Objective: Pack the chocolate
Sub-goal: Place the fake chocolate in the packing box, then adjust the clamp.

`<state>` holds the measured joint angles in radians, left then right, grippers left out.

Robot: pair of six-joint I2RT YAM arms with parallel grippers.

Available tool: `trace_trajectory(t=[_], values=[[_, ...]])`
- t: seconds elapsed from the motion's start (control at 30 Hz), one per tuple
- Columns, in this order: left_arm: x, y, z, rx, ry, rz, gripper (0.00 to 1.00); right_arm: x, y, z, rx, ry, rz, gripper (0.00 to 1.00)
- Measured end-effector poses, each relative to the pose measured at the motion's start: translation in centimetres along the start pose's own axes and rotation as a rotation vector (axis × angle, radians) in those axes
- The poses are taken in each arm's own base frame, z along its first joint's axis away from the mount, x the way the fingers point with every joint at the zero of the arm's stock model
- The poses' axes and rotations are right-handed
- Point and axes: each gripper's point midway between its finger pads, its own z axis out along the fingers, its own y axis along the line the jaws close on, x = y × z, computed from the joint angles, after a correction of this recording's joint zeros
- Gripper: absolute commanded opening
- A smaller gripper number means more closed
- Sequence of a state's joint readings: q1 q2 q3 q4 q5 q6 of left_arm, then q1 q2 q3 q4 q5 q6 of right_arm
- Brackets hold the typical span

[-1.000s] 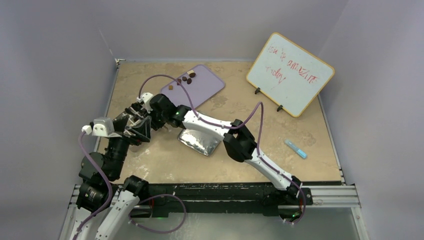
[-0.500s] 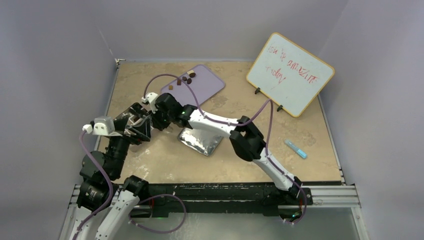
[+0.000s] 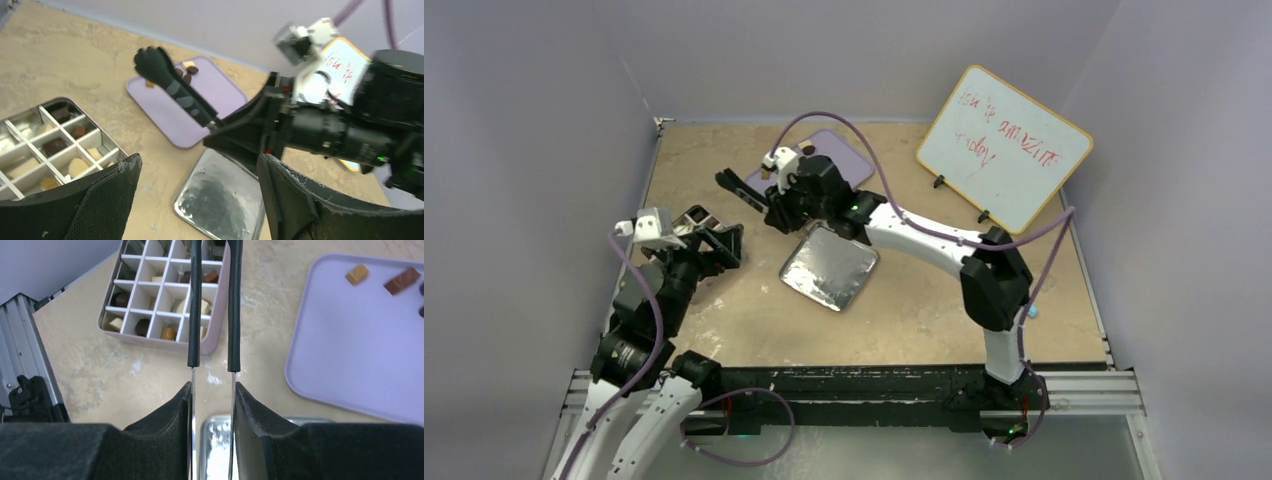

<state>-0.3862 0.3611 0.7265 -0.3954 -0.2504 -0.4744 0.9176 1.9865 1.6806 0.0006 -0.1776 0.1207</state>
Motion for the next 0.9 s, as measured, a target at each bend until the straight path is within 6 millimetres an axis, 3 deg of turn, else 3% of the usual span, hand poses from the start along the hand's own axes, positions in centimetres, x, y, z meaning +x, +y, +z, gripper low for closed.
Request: trace_trajectory(t=[0.07, 0.1, 0.17, 0.27, 0.37, 0.7, 0.9], values=[[0.9, 0.0, 0.9, -0.02, 0.044, -0.019, 0.84, 0.4, -0.5, -1.6, 0.01, -0.003, 0.014, 0.33], [2.3, -0.4, 2.7, -0.039, 0.118, -0.053, 0.84, 1.2, -0.5, -3.3, 0.012, 0.002, 0.024, 0.33], [2.9, -0.6, 3.4, -0.045, 0.149, -0.061, 0.85, 1.0, -0.3, -3.4, 0.007, -0.013, 0.021, 0.33], [2.8, -2.0, 5.1, -0.033, 0.197, -0.098, 0.85, 2.8, 0.2, -5.1, 0.002, 0.005, 0.025, 0.32], [3.2, -2.8, 6.8, -0.033, 0.228, -0.125, 0.85, 3.1, 0.6, -6.3, -0.001, -0.004, 0.022, 0.32], [5.6, -2.0, 8.6, -0.098, 0.29, -0.149, 0.84, 0.3, 1.4, -8.6, -0.016, -0.106, -0.005, 0.32], [6.9, -1.0, 9.4, -0.152, 0.314, -0.138, 0.84, 0.9, 1.4, -8.7, -0.013, -0.09, -0.004, 0.32]])
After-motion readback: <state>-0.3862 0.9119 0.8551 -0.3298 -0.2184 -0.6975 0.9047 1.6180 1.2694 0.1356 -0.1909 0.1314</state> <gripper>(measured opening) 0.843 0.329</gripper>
